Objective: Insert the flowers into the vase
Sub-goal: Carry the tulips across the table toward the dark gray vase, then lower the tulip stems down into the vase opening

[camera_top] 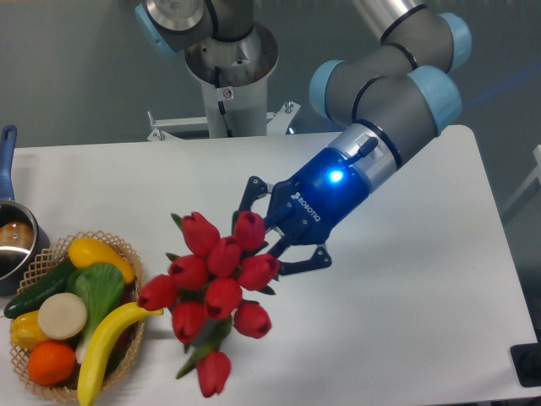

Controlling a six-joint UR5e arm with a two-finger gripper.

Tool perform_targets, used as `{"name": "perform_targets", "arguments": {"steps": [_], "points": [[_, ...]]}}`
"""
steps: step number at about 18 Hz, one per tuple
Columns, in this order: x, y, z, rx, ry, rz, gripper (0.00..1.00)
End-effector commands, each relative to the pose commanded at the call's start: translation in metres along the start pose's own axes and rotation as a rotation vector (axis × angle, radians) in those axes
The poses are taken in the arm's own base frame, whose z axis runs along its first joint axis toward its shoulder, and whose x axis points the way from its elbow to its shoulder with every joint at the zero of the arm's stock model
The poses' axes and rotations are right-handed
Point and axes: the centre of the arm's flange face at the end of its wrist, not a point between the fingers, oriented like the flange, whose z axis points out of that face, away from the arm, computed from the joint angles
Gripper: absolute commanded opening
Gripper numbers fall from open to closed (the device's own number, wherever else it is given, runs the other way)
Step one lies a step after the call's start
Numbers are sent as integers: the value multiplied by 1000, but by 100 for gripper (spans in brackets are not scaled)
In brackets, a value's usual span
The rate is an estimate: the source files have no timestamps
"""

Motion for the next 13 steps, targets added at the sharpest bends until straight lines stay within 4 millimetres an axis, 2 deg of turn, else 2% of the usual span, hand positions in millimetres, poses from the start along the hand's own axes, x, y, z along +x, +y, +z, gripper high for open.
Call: {"name": "perform_targets", "arguments": {"steps": [2,3,9,13], "points": [[5,5,23,-2,39,7,0],[7,5,26,9,53,5,0],[11,6,37,27,87,0,0],[3,23,38,27,89,-28,0]]}}
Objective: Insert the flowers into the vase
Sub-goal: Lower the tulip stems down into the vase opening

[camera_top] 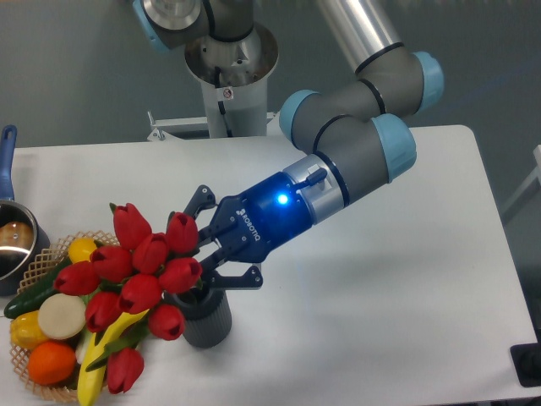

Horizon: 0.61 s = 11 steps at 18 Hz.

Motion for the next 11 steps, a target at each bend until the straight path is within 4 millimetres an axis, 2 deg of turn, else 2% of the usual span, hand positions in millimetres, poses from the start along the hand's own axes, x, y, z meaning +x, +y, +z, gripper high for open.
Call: {"name": "perform_targets", "arguments": {"steps": [5,11], "points": [[-2,18,-4,0,-6,-11,0],[3,68,-1,-5,0,1,0]]}}
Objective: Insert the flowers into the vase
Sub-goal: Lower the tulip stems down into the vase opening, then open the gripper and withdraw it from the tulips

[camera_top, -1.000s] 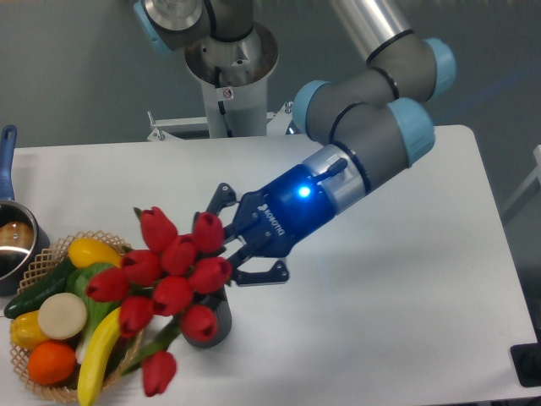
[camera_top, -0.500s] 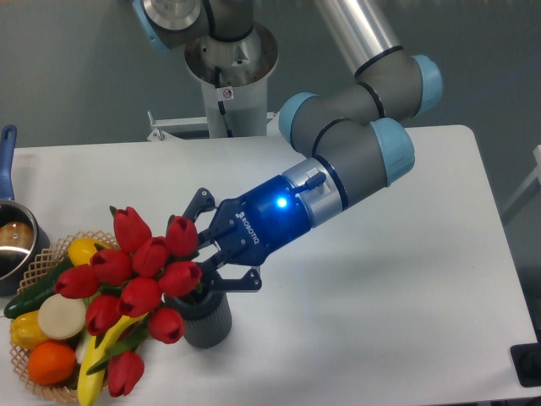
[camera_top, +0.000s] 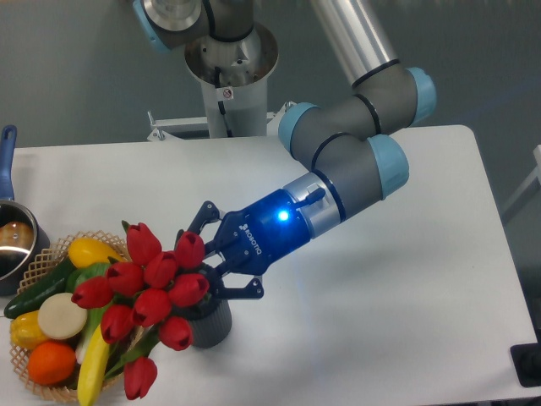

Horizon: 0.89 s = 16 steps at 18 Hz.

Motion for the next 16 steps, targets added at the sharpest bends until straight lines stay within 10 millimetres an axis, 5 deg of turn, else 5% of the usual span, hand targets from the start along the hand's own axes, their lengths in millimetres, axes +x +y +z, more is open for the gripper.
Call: {"name": "perform_targets", "arguments": {"steps": [10,16], "points": [[12,66,-6,-6,-9,15,4],[8,78,-28,-4,-45,5,50]]}}
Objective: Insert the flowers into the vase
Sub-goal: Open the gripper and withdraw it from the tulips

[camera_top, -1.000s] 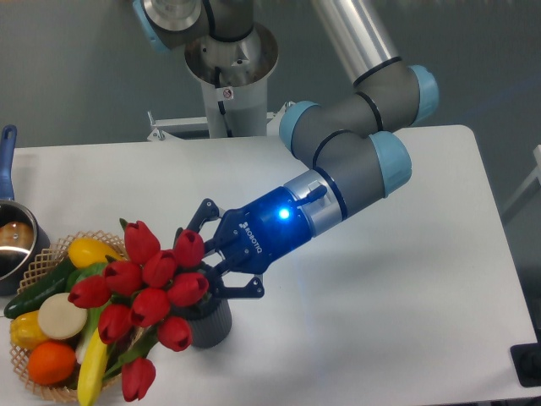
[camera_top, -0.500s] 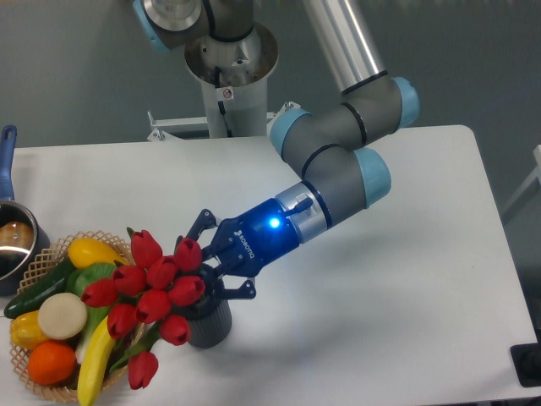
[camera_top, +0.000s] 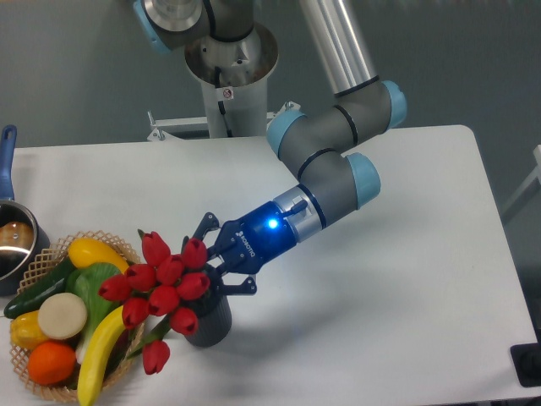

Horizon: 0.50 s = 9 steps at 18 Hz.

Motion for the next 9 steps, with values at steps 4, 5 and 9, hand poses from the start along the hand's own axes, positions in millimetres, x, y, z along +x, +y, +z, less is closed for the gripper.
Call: {"name": "perform_targets", "arguments": {"steps": [4,5,9], "points": [[15,2,-39,11,-65,-5,100],[19,7,-45,10,-78,-12,100],[35,-3,-94,-103,-203,28,100]]}}
